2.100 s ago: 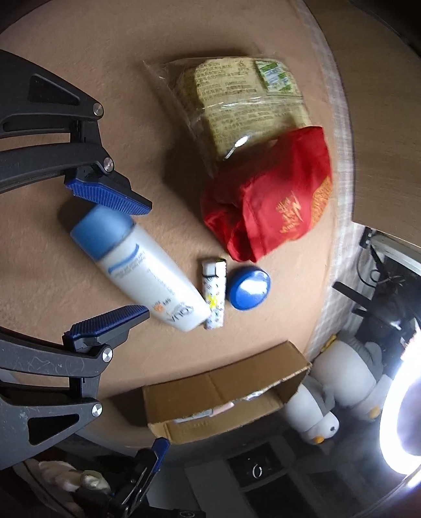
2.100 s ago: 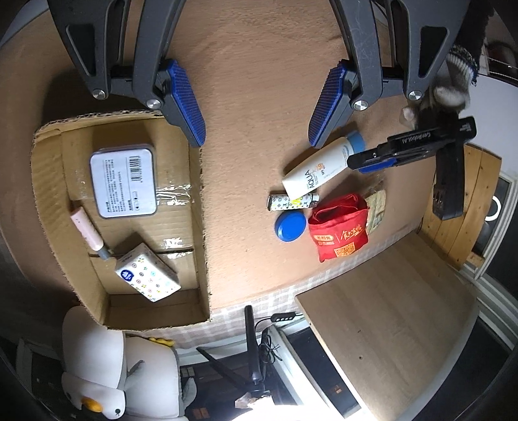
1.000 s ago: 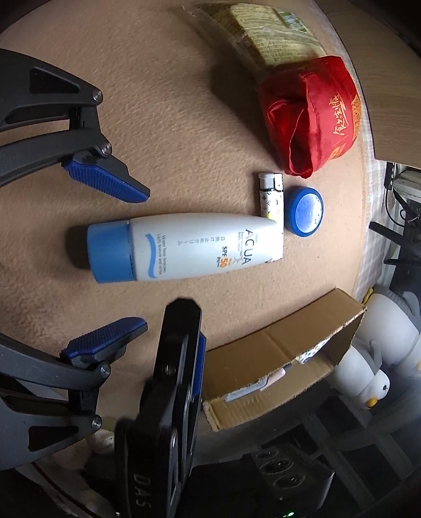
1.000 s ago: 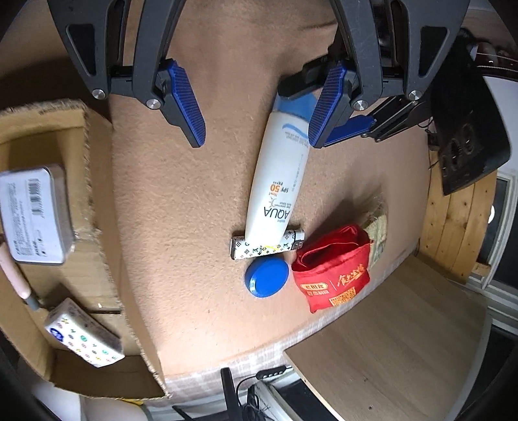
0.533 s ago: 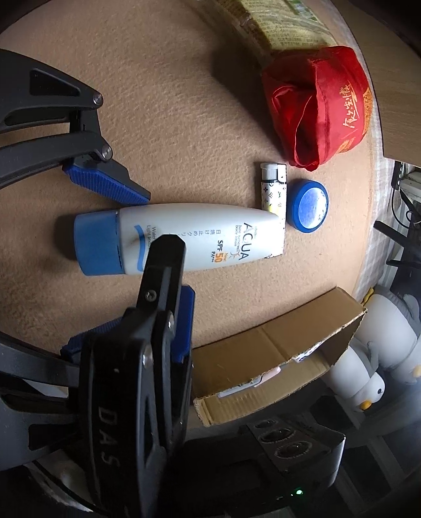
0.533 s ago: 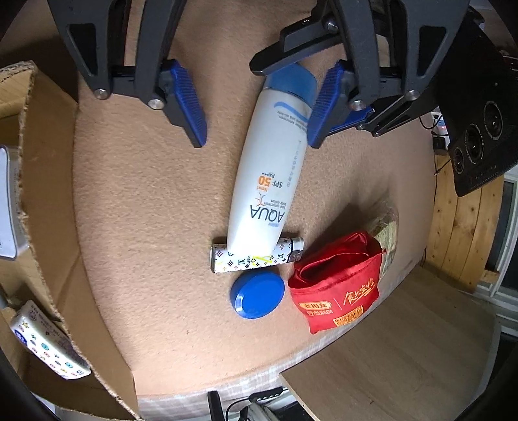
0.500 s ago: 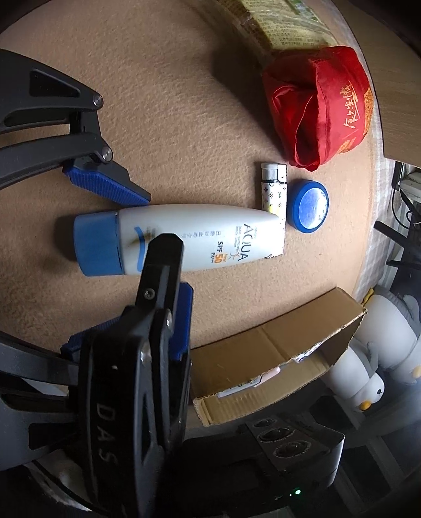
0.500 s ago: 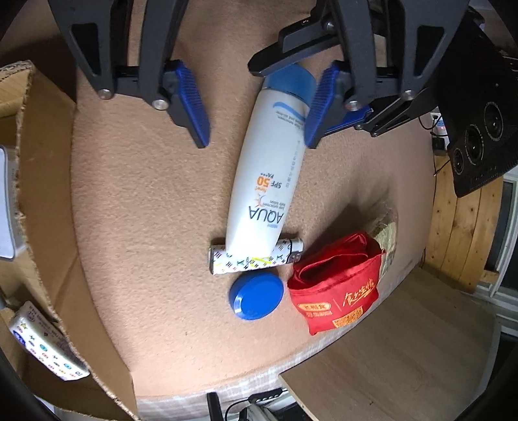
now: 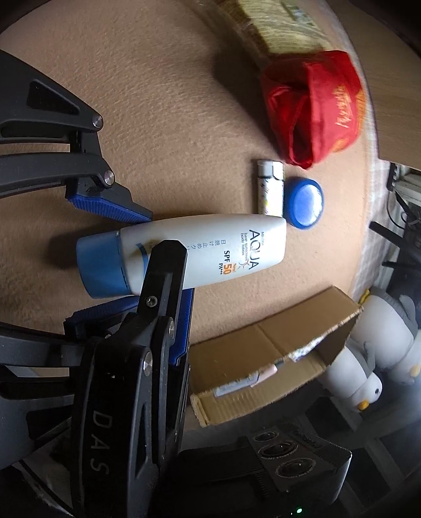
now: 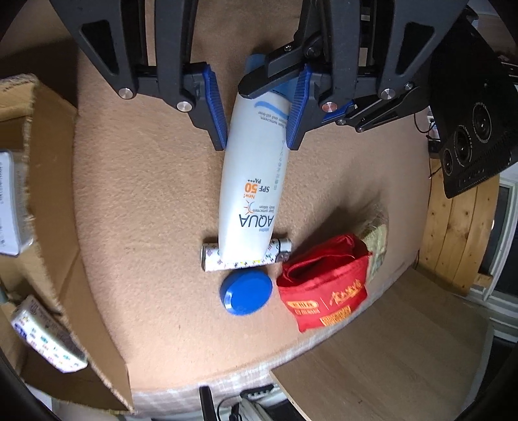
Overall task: Organize objects
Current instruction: 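Close the left tool on the AQUA bottle's blue cap end and lift, then carry the AQUA bottle with the left tool into the box and release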
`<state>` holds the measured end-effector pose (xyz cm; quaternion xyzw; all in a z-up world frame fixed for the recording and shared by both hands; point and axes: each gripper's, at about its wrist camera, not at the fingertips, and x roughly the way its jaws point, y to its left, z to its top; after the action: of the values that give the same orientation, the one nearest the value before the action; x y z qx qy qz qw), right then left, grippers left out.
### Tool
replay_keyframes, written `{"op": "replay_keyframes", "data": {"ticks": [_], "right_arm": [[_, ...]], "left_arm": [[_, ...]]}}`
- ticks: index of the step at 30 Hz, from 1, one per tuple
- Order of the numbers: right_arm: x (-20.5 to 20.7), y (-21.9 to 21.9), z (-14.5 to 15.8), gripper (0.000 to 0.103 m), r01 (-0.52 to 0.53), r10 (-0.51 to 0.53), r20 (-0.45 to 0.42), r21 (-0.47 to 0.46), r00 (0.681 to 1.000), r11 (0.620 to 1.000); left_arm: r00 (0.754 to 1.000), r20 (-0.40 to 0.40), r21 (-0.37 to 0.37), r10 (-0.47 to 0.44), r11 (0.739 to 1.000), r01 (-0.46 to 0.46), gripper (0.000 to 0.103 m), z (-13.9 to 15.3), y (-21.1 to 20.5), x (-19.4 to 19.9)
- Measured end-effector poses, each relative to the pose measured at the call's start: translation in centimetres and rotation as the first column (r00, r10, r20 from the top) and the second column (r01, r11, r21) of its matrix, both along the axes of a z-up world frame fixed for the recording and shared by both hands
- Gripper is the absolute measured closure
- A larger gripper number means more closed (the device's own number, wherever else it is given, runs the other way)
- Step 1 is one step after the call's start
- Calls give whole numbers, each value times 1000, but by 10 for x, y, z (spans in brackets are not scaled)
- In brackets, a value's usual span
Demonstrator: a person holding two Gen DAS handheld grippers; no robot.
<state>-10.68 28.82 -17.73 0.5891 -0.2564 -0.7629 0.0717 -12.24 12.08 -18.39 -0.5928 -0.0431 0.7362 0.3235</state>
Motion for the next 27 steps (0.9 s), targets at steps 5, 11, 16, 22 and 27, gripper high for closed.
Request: {"op": "replay_keyframes", "data": {"ticks": [5, 11, 16, 22, 27], "right_arm": [[6, 13, 21, 70, 15, -15, -45, 7, 999, 1000], [9, 29, 46, 70, 31, -28, -96, 30, 995, 999], [11, 55, 66, 70, 57, -50, -127, 54, 991, 997], [9, 87, 79, 70, 93, -80, -151, 86, 985, 992], [6, 111, 78, 70, 116, -100, -151, 103, 984, 988]], "left_arm": [[999, -34, 17, -7, 1000, 7, 53, 22, 8, 1], [997, -75, 42, -26, 999, 29, 53, 50, 28, -2], [994, -100, 63, -37, 997, 44, 54, 62, 68, -18], [992, -117, 82, -56, 994, 66, 54, 71, 106, -29], [992, -108, 94, -61, 993, 71, 54, 68, 136, -39]]}}
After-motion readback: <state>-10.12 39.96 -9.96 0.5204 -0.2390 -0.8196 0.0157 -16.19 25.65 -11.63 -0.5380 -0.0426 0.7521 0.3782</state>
